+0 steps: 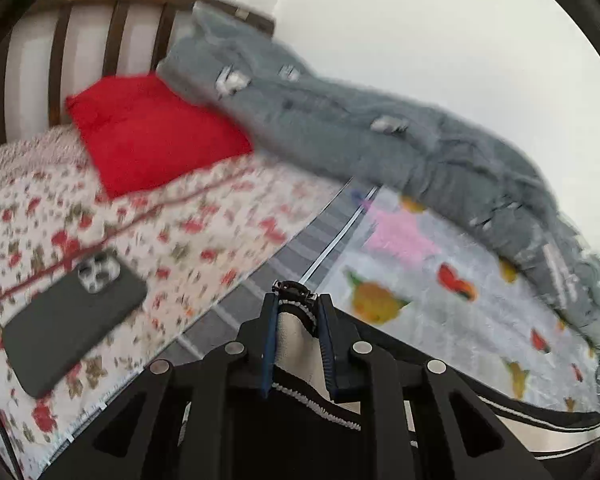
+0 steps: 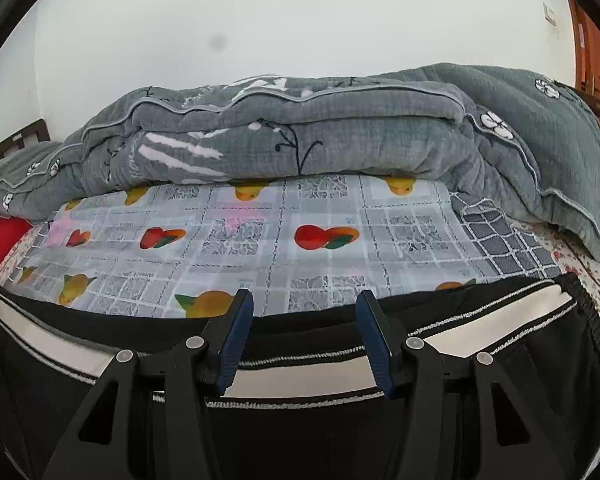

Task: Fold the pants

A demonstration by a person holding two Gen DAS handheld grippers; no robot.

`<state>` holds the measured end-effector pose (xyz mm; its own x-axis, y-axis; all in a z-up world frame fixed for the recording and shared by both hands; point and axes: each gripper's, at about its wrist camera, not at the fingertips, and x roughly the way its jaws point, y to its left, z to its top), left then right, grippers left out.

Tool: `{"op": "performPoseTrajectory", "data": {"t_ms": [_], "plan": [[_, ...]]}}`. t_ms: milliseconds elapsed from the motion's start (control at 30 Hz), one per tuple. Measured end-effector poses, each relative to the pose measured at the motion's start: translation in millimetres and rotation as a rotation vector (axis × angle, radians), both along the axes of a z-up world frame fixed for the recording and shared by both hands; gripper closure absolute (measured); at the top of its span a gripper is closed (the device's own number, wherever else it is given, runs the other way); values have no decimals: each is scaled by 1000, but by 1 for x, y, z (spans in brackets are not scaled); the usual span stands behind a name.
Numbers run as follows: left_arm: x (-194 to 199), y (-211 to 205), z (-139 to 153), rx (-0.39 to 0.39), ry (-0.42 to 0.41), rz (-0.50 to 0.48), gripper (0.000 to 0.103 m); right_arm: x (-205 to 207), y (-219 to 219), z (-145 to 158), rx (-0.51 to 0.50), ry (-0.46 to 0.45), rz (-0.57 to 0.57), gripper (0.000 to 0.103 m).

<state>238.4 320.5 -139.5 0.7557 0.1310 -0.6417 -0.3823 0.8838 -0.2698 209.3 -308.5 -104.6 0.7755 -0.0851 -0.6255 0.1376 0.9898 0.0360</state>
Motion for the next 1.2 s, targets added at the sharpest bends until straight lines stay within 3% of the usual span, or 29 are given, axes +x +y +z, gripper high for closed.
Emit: {"op": "performPoseTrajectory", "data": {"t_ms": [100,233,300,500,633,667,733,767,833,933,1000,1100,1200], "plan": [[9,4,-18,-45,53,15,84,5,2,0,-16,16,20,50],[7,6,-22,-65,51,21,82,16,8,1,-47,46,102,32],[7,6,-24,-51,60,21,82,25,12,0,-59,61,148,30],[8,1,-24,-21,69,21,82,60,34,-25,13,194,432,30],[10,-1,-25,-20,69,12,82,69,71,-53,-66,299,591,30],[10,-1,-25,-16,70,9,82,69,81,-67,-108,358,621,33],[10,-2,-25,-14,68,5,82,64,87,-73,-131,373,650,42],[10,-3,-25,-13,68,4,82,61,87,-72,-103,383,686,63],[11,-4,-26,-7,72,4,82,53,90,-70,-96,371,726,88],[6,-5,-21,2,40,-7,82,38,100,-65,-189,311,745,96],[-2,-3,-12,-12,-26,-18,82,36,89,-48,-145,240,716,97],[2,-4,-11,3,-17,-16,82,40,70,-20,-54,129,673,97],[9,-4,-20,18,33,-3,82,61,83,-38,-113,180,647,98]]}}
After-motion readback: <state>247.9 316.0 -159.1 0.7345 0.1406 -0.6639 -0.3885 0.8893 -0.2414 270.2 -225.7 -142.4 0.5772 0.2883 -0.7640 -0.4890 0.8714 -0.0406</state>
